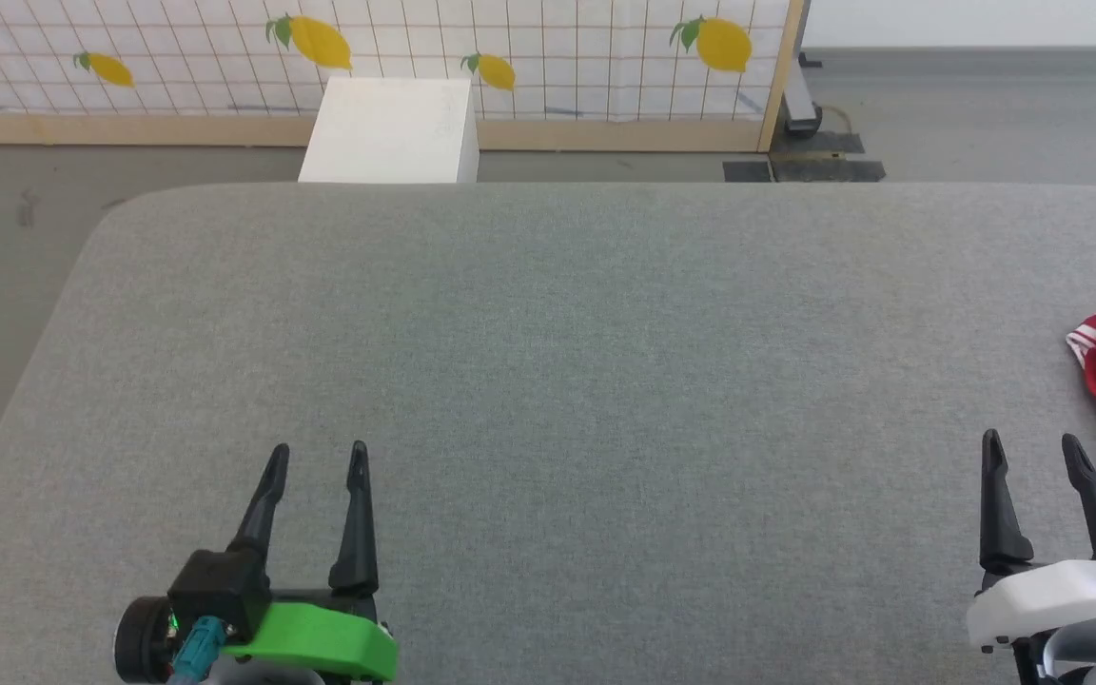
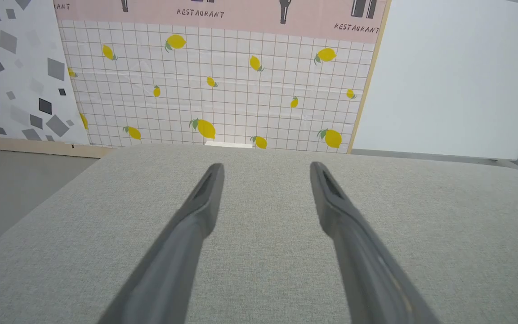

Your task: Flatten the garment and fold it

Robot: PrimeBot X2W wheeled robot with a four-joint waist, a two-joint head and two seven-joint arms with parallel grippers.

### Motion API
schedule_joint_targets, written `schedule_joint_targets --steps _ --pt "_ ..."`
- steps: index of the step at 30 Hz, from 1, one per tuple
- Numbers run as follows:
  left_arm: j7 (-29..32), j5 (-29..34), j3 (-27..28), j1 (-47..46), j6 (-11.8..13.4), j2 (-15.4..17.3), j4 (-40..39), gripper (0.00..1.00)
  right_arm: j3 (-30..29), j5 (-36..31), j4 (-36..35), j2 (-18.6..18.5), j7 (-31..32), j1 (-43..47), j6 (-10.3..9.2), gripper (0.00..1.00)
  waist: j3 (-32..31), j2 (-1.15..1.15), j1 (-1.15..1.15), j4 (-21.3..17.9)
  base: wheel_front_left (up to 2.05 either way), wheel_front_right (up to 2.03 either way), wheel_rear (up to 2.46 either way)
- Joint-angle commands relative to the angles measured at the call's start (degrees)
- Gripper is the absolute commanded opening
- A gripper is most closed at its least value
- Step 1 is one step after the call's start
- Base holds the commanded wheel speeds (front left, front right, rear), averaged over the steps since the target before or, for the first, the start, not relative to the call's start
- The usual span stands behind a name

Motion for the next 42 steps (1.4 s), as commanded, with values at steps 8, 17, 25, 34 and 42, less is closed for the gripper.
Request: schedule_joint_targets --steps 8,17,25,34,42 --pt "0.0 1.6 2.0 0.0 -0.8 -1.6 -0.6 0.0 0.2 0.2 -0.1 0.0 -0.7 -0.1 0.0 0.0 2.1 0.0 0.0 0.1 0.0 0.0 0.0" --pt "0.6 2.1 2.4 -0.1 -0.9 -1.8 -0.6 0.0 0.8 0.1 -0.5 0.0 -0.2 0.0 0.0 0.0 2.0 0.0 0.0 0.2 0.0 0.0 0.0" --pt "1.6 3.0 2.9 -0.4 -1.2 -2.1 -0.4 0.0 1.7 0.0 -1.1 0.0 0.6 0.0 -0.01 0.0 1.8 0.0 0.0 0.3 0.0 0.0 0.0" --pt "2.6 3.9 3.5 -0.6 -1.4 -2.4 -0.3 0.0 2.7 -0.1 -1.8 0.0 1.4 0.1 -0.02 0.0 1.6 0.0 0.0 0.4 0.0 0.0 0.0" --pt "3.5 4.7 4.1 -0.8 -1.7 -2.6 -0.1 0.0 3.5 -0.3 -2.4 0.0 2.2 0.2 -0.02 0.0 1.4 0.0 0.0 0.5 0.0 0.0 0.0"
